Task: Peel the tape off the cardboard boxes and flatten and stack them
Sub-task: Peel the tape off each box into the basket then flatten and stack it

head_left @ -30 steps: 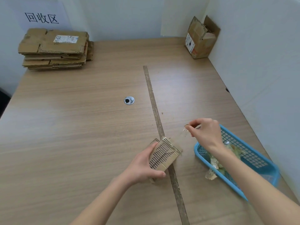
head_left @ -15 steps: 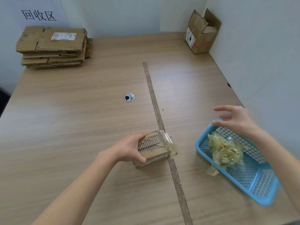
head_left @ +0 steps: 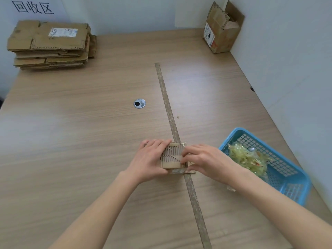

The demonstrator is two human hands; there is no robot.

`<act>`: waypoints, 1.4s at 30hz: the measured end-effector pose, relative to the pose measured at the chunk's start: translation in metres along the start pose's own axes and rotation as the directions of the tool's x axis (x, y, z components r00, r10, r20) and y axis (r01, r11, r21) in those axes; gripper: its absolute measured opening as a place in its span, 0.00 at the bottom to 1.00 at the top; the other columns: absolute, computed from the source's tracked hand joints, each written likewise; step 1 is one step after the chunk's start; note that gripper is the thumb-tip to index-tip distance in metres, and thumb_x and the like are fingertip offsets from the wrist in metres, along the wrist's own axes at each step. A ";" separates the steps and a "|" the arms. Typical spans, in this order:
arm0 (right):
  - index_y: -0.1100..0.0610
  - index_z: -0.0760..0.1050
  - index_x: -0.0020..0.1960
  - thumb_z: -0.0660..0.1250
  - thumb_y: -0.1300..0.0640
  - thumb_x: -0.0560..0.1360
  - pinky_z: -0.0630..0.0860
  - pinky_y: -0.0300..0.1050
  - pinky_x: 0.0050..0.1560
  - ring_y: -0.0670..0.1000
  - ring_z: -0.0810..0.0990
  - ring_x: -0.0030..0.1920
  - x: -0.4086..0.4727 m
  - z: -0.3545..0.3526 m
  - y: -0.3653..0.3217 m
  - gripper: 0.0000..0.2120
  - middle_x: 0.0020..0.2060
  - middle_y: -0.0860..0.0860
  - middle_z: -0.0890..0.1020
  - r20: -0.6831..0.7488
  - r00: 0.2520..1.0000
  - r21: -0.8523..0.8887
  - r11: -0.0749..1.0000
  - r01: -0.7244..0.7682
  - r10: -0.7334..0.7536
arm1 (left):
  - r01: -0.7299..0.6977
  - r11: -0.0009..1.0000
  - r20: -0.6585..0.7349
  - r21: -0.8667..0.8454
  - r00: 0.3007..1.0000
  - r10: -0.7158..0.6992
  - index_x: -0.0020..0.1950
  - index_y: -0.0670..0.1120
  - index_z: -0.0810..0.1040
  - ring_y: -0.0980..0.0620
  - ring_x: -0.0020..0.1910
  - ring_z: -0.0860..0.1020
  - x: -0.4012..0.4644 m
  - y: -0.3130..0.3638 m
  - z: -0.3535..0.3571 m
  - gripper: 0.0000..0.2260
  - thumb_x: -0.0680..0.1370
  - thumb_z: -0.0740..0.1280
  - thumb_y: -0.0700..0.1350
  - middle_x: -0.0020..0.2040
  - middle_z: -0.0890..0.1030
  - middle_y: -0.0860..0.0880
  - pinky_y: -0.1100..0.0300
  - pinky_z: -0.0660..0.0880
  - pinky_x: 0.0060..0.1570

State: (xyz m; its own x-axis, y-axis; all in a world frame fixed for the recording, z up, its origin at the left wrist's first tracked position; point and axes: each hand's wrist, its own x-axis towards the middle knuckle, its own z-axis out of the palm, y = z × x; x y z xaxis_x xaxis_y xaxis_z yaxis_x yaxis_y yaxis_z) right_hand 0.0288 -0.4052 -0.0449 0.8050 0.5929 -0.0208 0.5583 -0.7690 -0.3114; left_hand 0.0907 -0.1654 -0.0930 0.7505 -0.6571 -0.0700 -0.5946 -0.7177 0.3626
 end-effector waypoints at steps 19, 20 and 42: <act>0.54 0.71 0.43 0.71 0.58 0.79 0.77 0.49 0.41 0.48 0.72 0.45 -0.079 -0.009 0.037 0.10 0.44 0.45 0.73 -0.113 0.991 0.023 0.997 -0.072 0.075 | 0.075 0.997 0.037 -0.035 0.997 -0.073 0.79 0.53 0.63 0.52 0.72 0.67 0.006 -0.039 -0.017 0.43 0.69 0.75 0.62 0.73 0.71 0.54 0.53 0.62 0.68; 0.54 0.75 0.44 0.71 0.55 0.78 0.78 0.50 0.43 0.46 0.75 0.47 -0.100 -0.009 0.047 0.07 0.46 0.43 0.75 -0.141 0.974 0.081 0.982 -0.170 0.180 | 0.068 0.997 0.035 -0.030 0.997 -0.067 0.79 0.53 0.63 0.53 0.71 0.68 0.005 -0.043 -0.016 0.43 0.68 0.75 0.63 0.73 0.71 0.55 0.52 0.62 0.67; 0.51 0.87 0.39 0.78 0.56 0.64 0.55 0.66 0.71 0.68 0.69 0.72 -0.131 0.020 0.083 0.04 0.68 0.59 0.77 -0.346 0.745 -0.300 0.685 -0.664 0.570 | 0.074 0.997 -0.058 -0.025 0.995 -0.075 0.75 0.55 0.68 0.53 0.65 0.72 0.002 -0.034 -0.007 0.41 0.64 0.71 0.65 0.66 0.76 0.57 0.54 0.63 0.58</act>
State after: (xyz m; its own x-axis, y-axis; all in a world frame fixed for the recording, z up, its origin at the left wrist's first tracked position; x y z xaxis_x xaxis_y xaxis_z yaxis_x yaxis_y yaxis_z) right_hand -0.0348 -0.5419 -0.0874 0.9875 -0.0798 0.1360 -0.0919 -0.9921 0.0856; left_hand 0.1148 -0.1407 -0.0990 0.8086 -0.5868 -0.0428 -0.5301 -0.7582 0.3796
